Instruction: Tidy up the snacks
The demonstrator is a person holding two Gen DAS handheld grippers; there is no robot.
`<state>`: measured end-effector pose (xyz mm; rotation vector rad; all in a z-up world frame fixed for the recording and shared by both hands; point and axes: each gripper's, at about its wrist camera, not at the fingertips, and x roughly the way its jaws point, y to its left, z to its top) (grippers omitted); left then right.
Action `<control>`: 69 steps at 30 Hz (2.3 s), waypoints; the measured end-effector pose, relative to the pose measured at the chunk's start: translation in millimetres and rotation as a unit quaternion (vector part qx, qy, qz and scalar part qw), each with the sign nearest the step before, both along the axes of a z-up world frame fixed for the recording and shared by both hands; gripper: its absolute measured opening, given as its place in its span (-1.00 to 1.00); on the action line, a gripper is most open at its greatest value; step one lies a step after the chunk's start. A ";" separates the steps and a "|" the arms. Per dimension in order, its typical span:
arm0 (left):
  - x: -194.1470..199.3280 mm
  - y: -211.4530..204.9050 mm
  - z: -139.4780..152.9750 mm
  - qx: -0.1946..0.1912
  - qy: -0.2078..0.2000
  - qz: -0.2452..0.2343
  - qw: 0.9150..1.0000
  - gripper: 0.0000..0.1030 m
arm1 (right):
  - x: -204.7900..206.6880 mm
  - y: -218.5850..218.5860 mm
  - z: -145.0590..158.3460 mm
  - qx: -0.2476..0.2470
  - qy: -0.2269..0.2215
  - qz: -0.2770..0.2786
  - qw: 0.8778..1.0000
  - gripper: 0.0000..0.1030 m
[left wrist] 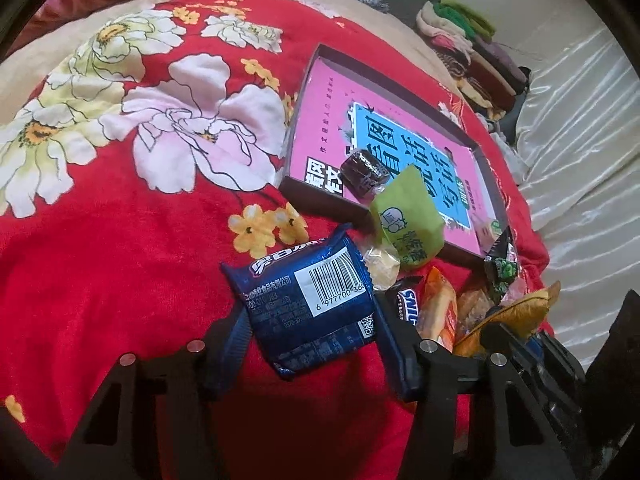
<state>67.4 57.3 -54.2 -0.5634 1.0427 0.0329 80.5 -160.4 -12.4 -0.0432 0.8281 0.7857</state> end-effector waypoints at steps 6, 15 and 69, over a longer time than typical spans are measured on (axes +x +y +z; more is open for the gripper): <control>-5.3 -0.6 14.2 0.013 -0.014 -0.003 1.000 0.16 | 1.9 -8.6 9.4 0.027 -0.006 -0.008 1.000 -0.66; -5.8 -12.5 42.5 0.048 -0.048 -0.020 0.997 0.16 | 3.5 -20.4 22.0 0.060 -0.017 -0.018 0.998 -0.66; 59.9 -69.0 87.9 0.074 -0.105 -0.078 0.989 0.16 | 59.5 -97.3 65.3 0.132 -0.090 -0.131 0.978 -0.66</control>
